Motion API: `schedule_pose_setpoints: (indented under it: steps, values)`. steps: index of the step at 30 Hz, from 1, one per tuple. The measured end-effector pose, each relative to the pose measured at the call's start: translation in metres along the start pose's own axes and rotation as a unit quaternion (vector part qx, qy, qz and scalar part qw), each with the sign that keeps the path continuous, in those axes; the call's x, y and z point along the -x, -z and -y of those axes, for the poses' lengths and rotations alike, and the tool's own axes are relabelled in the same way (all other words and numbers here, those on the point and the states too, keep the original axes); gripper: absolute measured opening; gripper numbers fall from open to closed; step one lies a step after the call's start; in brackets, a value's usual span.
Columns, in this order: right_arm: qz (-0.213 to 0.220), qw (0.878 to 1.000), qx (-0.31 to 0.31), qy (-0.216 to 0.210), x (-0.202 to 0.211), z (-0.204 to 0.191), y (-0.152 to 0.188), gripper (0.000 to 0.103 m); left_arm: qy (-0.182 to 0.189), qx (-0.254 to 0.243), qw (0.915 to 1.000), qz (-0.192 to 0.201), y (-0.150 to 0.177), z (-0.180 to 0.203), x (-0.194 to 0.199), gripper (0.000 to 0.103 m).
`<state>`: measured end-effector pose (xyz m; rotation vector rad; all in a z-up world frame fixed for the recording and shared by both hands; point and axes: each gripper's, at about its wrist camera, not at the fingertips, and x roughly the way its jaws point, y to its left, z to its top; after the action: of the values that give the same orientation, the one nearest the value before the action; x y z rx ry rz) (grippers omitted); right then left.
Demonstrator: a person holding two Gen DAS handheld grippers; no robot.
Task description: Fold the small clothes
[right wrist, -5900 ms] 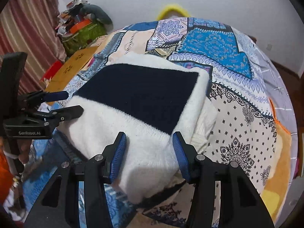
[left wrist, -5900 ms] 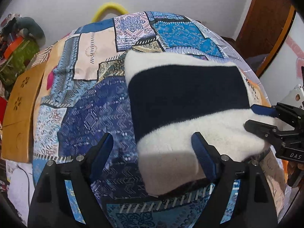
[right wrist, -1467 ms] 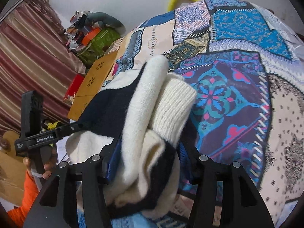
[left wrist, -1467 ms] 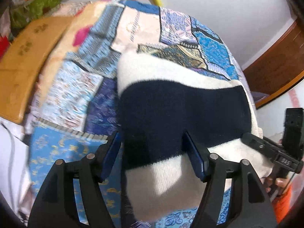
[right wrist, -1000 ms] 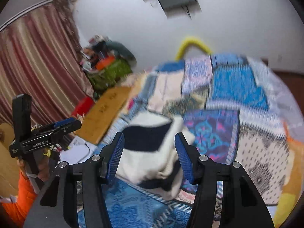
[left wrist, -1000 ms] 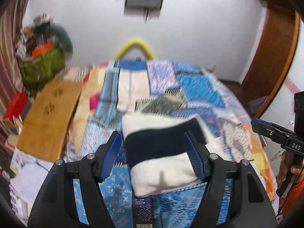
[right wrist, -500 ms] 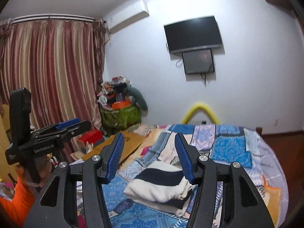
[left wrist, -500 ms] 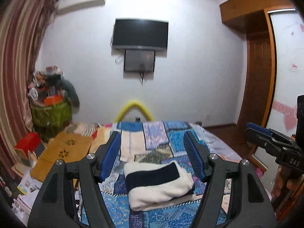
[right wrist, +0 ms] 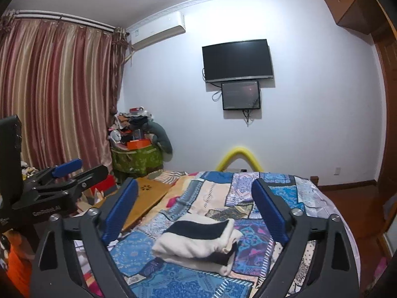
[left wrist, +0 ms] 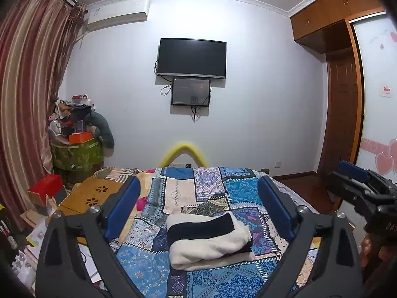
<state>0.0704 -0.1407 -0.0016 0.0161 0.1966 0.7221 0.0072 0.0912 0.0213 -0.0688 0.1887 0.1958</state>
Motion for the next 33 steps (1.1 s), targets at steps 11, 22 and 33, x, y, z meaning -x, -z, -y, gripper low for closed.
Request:
schedule_pose_setpoints:
  steps: [11, 22, 33]
  values:
    - [-0.015, 1.0, -0.006, 0.027, 0.003, 0.004, 0.01, 0.103, -0.001, 0.003, 0.9999, -0.012, 0.011, 0.001, 0.0, 0.101]
    - [-0.021, 0.999, -0.006, 0.03, 0.005, 0.001, 0.01, 0.103, 0.0, -0.006, 0.9999, -0.014, 0.017, 0.009, 0.0, 0.103]
    - [-0.03, 0.999, -0.009, 0.035, 0.006, 0.003, 0.011, 0.103, 0.001, -0.001, 0.9997, -0.022, 0.019, 0.009, -0.006, 0.103]
